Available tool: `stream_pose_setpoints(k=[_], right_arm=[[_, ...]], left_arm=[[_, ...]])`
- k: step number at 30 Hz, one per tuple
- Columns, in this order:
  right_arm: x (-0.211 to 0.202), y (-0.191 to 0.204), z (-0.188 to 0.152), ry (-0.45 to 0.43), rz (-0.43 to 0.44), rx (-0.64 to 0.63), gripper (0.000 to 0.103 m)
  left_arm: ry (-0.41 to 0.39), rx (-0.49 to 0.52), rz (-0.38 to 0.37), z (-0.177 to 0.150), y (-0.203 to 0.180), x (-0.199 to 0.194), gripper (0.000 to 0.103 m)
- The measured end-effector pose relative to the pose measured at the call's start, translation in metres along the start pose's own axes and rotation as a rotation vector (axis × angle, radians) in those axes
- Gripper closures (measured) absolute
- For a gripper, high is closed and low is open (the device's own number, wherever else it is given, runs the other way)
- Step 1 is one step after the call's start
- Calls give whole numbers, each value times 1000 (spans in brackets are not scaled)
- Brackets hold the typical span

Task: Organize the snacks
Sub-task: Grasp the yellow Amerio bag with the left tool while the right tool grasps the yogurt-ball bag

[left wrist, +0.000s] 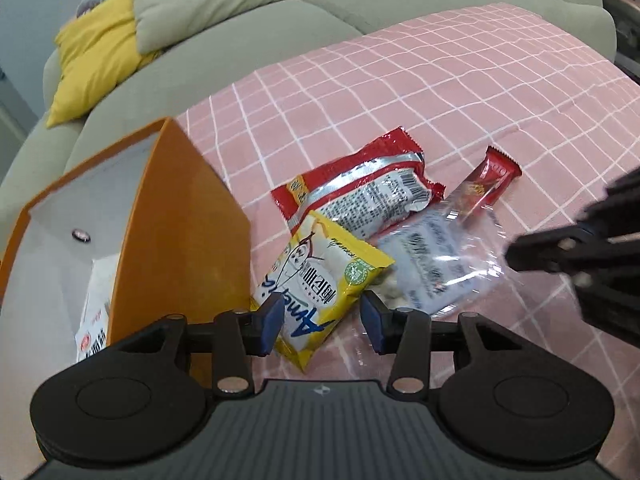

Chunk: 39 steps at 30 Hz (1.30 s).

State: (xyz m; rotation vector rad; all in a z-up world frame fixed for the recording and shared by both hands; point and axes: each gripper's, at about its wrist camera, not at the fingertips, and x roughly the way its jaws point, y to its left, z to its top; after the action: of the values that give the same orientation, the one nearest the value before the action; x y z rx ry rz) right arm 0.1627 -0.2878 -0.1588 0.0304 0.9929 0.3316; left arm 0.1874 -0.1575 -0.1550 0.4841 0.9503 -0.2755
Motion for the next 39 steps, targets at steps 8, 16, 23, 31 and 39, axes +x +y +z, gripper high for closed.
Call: stream_pose_setpoints(k=[8, 16, 23, 31, 39], right_arm=[[-20, -15, -24, 32, -61, 28, 103], [-28, -36, -40, 55, -152, 113, 103], [-32, -42, -45, 50, -211, 139, 103], [-25, -50, -30, 35, -258, 78, 103], [-37, -44, -29, 15, -285, 146, 65]], left_arm=[[12, 6, -49, 1, -4, 5, 86], [29, -28, -119, -3, -6, -2, 99], [51, -54, -235, -10, -23, -16, 103], [46, -127, -248, -21, -19, -30, 95], [3, -91, -139, -8, 2, -29, 52]])
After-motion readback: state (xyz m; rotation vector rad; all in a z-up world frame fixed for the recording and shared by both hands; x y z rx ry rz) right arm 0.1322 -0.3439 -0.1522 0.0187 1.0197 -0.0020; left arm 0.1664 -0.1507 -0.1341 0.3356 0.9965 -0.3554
